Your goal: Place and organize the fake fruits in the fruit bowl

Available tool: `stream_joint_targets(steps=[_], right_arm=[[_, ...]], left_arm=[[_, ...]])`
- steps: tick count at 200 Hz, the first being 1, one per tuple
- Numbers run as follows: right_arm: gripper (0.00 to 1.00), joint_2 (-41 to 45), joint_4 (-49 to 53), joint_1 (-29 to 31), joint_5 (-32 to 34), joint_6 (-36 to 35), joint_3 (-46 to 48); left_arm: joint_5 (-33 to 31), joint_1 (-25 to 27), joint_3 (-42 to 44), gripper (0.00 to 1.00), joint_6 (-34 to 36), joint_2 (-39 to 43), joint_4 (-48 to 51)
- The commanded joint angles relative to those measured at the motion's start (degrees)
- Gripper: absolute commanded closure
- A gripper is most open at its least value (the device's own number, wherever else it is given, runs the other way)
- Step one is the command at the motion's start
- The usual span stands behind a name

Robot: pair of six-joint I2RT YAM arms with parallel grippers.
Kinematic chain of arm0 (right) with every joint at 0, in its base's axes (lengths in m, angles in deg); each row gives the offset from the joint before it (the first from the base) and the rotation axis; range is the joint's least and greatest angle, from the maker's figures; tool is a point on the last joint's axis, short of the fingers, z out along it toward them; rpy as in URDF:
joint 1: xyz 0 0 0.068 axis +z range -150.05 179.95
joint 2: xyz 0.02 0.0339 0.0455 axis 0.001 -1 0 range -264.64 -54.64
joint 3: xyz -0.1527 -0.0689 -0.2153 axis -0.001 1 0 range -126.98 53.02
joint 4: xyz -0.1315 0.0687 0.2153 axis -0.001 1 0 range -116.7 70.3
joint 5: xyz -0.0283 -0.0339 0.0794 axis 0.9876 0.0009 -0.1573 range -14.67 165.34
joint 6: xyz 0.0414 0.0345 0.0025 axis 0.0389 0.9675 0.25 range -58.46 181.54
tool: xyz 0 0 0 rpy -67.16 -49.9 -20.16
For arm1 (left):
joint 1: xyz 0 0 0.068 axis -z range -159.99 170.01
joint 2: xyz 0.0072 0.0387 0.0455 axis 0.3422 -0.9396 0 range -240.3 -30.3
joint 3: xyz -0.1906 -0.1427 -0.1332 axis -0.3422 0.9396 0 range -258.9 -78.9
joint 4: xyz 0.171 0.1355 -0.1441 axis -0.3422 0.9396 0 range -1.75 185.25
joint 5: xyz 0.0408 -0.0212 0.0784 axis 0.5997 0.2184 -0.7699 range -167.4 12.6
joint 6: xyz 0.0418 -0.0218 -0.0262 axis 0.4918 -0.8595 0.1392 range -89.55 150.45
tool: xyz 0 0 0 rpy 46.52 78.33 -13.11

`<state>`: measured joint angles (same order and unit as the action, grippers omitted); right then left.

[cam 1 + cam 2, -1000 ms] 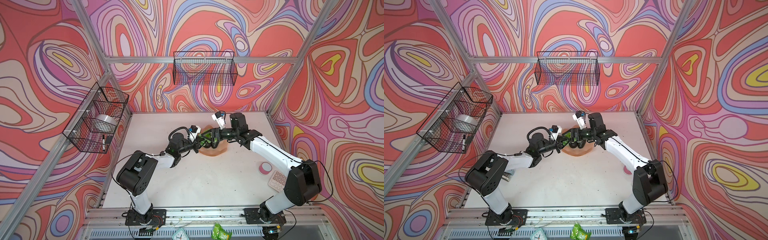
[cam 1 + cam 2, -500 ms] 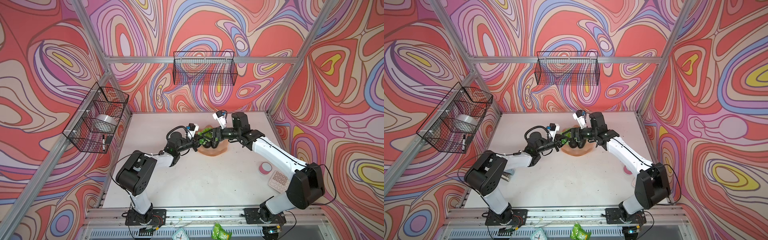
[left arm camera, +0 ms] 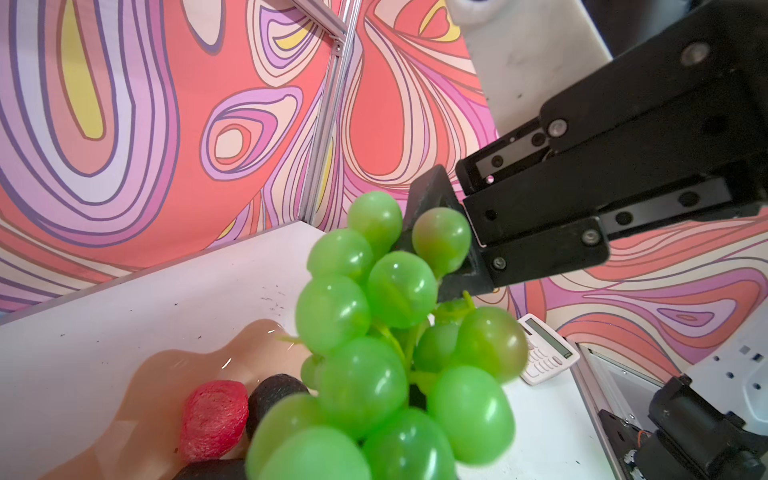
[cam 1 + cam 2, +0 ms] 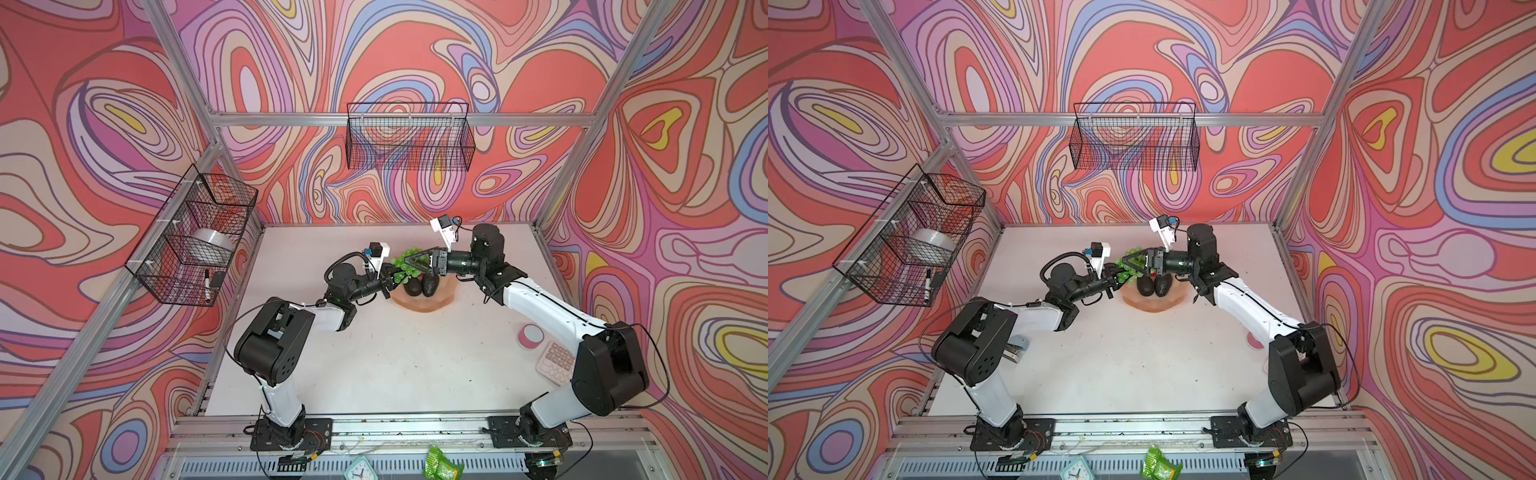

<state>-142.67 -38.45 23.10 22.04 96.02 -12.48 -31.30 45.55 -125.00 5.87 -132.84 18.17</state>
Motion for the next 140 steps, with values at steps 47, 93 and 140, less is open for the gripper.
stream_joint_targets(steps=[47, 93, 140], right_arm=[[0.02, -1.1, -10.8, 1.1, -1.3, 3.4, 1.5], [0.02, -0.7, 17.2, 6.0, 15.3, -21.9, -7.6], [0.02, 2.0, 23.4, 6.8, 27.4, -30.9, -9.9]], left_arm=[[4.5, 0.0, -2.2, 1.00, -5.9, -1.2, -5.8], [4.4, 0.0, -3.4, 1.00, -9.1, -1.0, -3.8], [4.3, 0.0, -4.9, 1.00, -12.3, 0.6, 2.6]])
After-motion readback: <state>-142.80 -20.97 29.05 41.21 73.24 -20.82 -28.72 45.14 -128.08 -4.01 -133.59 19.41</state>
